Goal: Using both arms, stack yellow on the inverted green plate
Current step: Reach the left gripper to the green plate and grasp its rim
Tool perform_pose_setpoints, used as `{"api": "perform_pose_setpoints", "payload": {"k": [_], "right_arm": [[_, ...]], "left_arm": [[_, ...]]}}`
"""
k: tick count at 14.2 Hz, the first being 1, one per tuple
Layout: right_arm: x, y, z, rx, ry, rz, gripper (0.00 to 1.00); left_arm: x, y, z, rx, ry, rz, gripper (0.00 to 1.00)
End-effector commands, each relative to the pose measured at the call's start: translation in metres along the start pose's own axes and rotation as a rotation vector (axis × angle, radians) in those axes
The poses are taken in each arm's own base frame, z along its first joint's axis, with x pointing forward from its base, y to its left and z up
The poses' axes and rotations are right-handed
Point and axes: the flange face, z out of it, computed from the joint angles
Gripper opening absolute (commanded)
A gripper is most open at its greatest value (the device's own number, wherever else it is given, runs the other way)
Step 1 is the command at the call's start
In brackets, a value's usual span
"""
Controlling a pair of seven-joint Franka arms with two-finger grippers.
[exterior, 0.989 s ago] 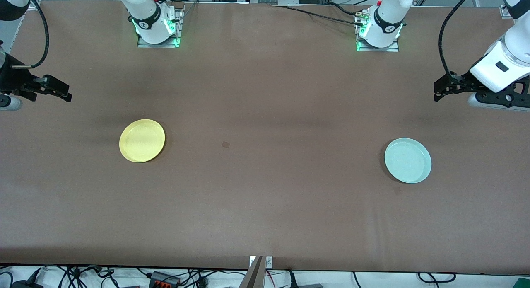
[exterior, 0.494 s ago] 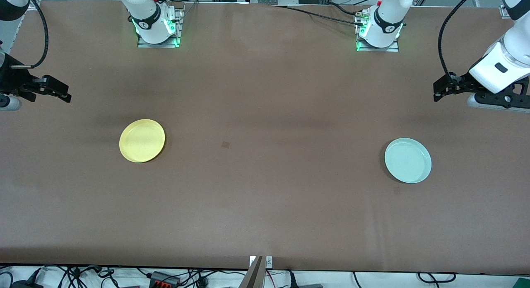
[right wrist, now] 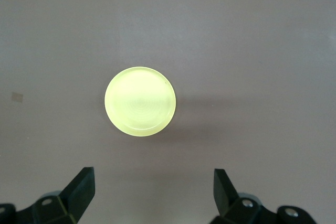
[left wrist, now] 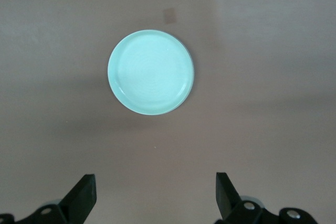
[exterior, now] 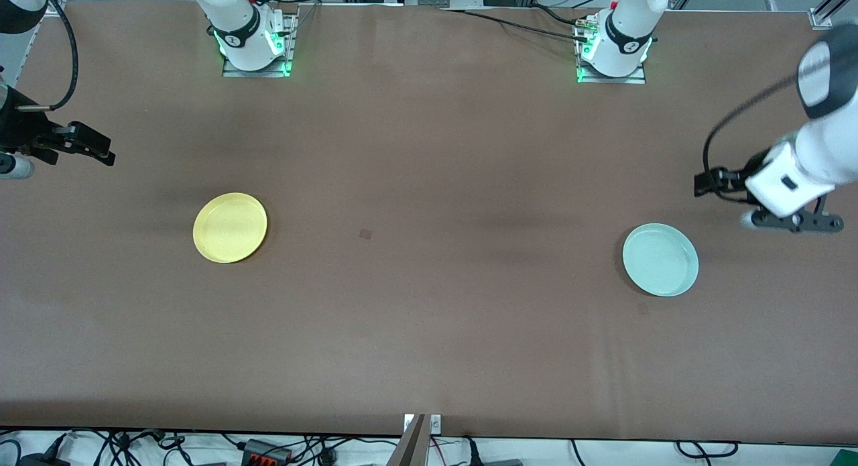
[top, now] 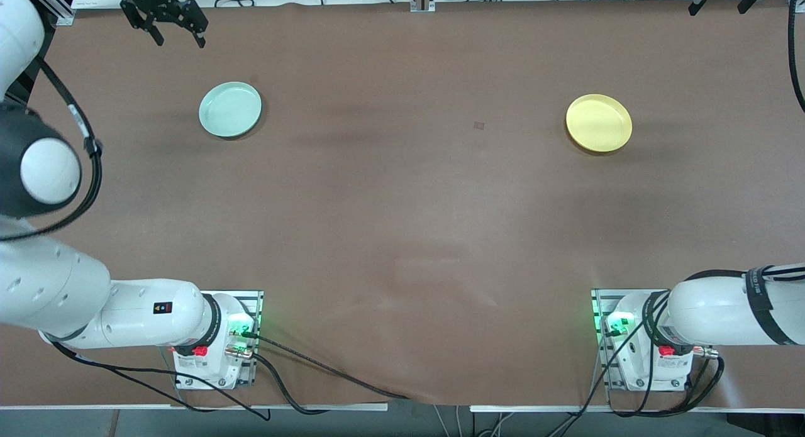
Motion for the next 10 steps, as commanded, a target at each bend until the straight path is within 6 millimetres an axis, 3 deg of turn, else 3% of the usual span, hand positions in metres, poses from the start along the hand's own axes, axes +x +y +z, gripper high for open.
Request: {"api": "perform_pose_setpoints", "payload": {"k": [1, 3, 5, 7, 10], "right_arm": [[-0.003, 0.000, 0.000, 0.000, 0.001, -0.005, 1.00], [-0.001, -0.001, 0.002, 0.000, -0.001, -0.009, 1.00], [-0.001, -0.001, 0.003, 0.000, -0.004, -0.009, 1.00], [-0.002, -0.001, 0.004, 0.000, -0.010, -0.011, 1.00], [-0.001, 0.002, 0.008, 0.001, -0.021, -0.008, 1.00]], "left_arm": [[0.048, -0.040, 0.045, -0.033, -0.059, -0.035, 1.00], [0.067, -0.062, 0.099, -0.055, -0.094, -0.066, 1.00], [0.087, -0.077, 0.129, -0.046, -0.012, -0.082, 1.00], [0.097, -0.078, 0.173, -0.056, -0.049, -0.031, 1.00], [0.101, -0.096, 0.220, -0.076, -0.055, 0.102, 1.00]]}}
